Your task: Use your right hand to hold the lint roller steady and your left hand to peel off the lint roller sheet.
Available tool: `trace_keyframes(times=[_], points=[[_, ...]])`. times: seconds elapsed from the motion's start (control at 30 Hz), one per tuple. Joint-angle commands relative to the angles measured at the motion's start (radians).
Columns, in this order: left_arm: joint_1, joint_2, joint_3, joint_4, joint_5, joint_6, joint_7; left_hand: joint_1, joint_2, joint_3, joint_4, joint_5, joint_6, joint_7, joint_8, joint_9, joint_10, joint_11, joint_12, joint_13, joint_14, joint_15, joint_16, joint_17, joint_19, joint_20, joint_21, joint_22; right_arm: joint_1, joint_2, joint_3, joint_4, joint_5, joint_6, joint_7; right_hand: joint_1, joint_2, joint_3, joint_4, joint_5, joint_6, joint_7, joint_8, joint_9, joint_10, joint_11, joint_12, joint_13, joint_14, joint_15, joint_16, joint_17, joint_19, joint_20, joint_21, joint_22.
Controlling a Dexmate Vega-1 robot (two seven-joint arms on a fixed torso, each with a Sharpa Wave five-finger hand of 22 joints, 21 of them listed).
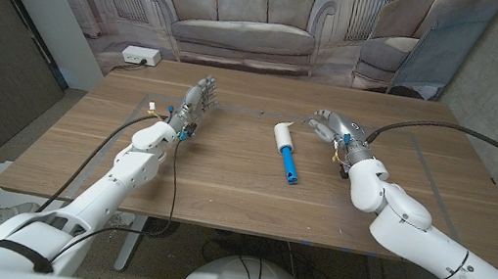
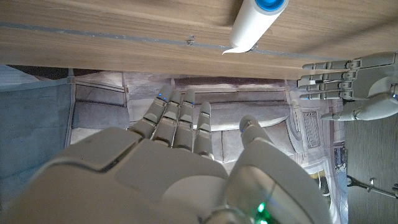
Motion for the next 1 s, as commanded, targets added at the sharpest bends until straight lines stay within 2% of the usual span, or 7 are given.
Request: trace_keyframes(times=[0.03,0.3,0.57,0.63,0.83,0.9,1.0], points=[[-0.012,-0.006,-0.004,0.018,0.008,0.001,-0.023,0.009,0.001,0.006,-0.004,-0.006,0.005,-0.001,0.002,0.003,-0.002,0.003,-0.004,0.006,-0.001,0.002,-0.004,0.002,0.0,0.003,-0.001,0.006,0.044,0.01,-0.11,-0.052,-0.14,-0.167,0.078,0.019,0.002,0.013,-0.006,-0.001,0.013,-0.002,0.009,0.004,0.012,-0.002,0.01,0.003,0.012,-0.004,0.003,0.002,0.009,-0.002,-0.001,0.002],[-0.017,-0.006,-0.008,0.024,0.008,0.005,-0.038,0.011,0.001,0.007,-0.004,-0.008,0.005,-0.002,0.001,0.003,0.0,0.003,-0.003,0.006,-0.002,0.002,-0.004,0.002,0.0,0.003,-0.001,0.006,0.071,0.023,-0.174,-0.07,-0.215,-0.249,0.129,0.039,0.004,0.023,-0.017,-0.002,0.03,-0.007,0.01,0.004,0.026,-0.015,0.012,0.003,0.022,-0.015,0.003,0.003,0.017,-0.007,-0.001,0.003],[-0.029,-0.011,-0.008,0.046,0.012,0.0,-0.055,0.012,0.001,0.007,-0.004,-0.01,0.005,-0.002,0.001,0.003,-0.002,0.002,-0.004,0.006,-0.002,0.002,-0.004,0.002,0.0,0.004,-0.001,0.007,0.125,0.057,-0.292,-0.044,-0.378,-0.349,0.193,0.087,-0.009,0.03,-0.047,-0.007,0.08,-0.006,0.015,0.005,0.076,-0.034,0.023,0.002,0.064,-0.04,0.011,0.005,0.044,-0.012,0.002,0.003],[-0.029,-0.015,-0.01,0.048,0.012,0.003,-0.05,0.012,0.001,0.007,-0.004,-0.01,0.005,-0.002,0.001,0.003,-0.002,0.003,-0.004,0.006,-0.002,0.002,-0.004,0.002,0.0,0.004,-0.001,0.007,0.111,0.062,-0.269,-0.043,-0.345,-0.335,0.192,0.1,-0.016,0.029,-0.056,-0.007,0.094,-0.008,0.016,0.005,0.088,-0.038,0.025,0.002,0.079,-0.05,0.015,0.006,0.055,-0.016,0.004,0.004],[-0.039,-0.018,-0.01,0.063,0.019,0.001,-0.059,0.012,0.001,0.007,-0.004,-0.012,0.006,-0.002,0.001,0.003,-0.002,0.002,-0.004,0.006,-0.002,0.002,-0.005,0.002,-0.001,0.004,-0.001,0.007,0.139,0.078,-0.319,-0.025,-0.416,-0.39,0.243,0.085,-0.031,0.013,-0.045,-0.01,0.111,-0.004,0.017,0.005,0.103,-0.04,0.028,0.003,0.091,-0.055,0.017,0.011,0.06,-0.017,0.003,0.004],[-0.044,-0.021,-0.011,0.074,0.017,-0.001,-0.068,0.013,0.001,0.007,-0.004,-0.012,0.006,-0.002,0.001,0.003,-0.002,0.002,-0.004,0.006,-0.003,0.002,-0.005,0.003,-0.001,0.004,-0.001,0.007,0.161,0.084,-0.357,-0.01,-0.47,-0.417,0.268,0.069,-0.056,-0.006,-0.041,-0.012,0.121,-0.007,0.016,0.005,0.108,-0.043,0.028,0.004,0.096,-0.057,0.016,0.012,0.063,-0.016,0.002,0.004],[-0.049,-0.025,-0.012,0.083,0.019,-0.005,-0.073,0.013,0.001,0.007,-0.003,-0.013,0.006,-0.002,0.001,0.003,-0.002,0.003,-0.004,0.006,-0.003,0.002,-0.005,0.003,-0.001,0.004,-0.001,0.007,0.138,0.09,-0.318,-0.009,-0.422,-0.393,0.256,0.056,-0.078,-0.024,-0.039,-0.01,0.136,-0.007,0.017,0.005,0.13,-0.042,0.034,0.005,0.108,-0.059,0.017,0.012,0.066,-0.015,-0.001,0.004]])
